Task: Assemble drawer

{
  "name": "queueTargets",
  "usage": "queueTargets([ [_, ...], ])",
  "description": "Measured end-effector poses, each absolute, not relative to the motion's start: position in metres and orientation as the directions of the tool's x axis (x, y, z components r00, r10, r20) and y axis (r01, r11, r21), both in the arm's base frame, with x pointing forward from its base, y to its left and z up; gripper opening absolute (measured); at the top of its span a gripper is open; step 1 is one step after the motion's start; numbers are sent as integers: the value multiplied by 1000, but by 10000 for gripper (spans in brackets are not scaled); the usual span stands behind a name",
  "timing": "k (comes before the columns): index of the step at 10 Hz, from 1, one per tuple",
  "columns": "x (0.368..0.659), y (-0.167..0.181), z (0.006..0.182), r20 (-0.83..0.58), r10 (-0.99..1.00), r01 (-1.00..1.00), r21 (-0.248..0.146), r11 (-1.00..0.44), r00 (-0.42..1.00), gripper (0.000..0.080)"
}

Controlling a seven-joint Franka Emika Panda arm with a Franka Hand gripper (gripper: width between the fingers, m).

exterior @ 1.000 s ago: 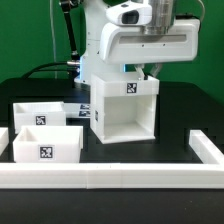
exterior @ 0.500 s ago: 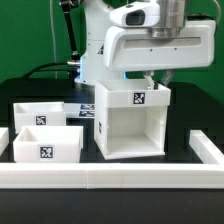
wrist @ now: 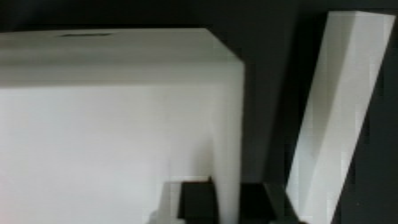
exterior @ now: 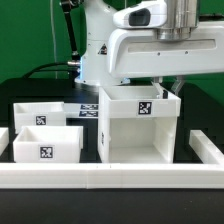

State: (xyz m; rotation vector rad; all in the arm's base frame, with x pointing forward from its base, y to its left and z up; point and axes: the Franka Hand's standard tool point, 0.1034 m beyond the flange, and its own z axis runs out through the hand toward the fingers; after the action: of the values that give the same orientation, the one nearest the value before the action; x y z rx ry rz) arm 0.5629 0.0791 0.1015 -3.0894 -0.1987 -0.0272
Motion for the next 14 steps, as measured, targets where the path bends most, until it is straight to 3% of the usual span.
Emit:
queueTargets([
  [6,563,84,102,8,-125,-124,-60,-990,992,38],
  [7,562,89,101,-10,-303,-303,-69,-950,953,38],
  [10,565,86,103,-34,-495,-495,-90,-864,868,38],
  [14,566,89,103,-57,-671,-673,-85,-734,739,38],
])
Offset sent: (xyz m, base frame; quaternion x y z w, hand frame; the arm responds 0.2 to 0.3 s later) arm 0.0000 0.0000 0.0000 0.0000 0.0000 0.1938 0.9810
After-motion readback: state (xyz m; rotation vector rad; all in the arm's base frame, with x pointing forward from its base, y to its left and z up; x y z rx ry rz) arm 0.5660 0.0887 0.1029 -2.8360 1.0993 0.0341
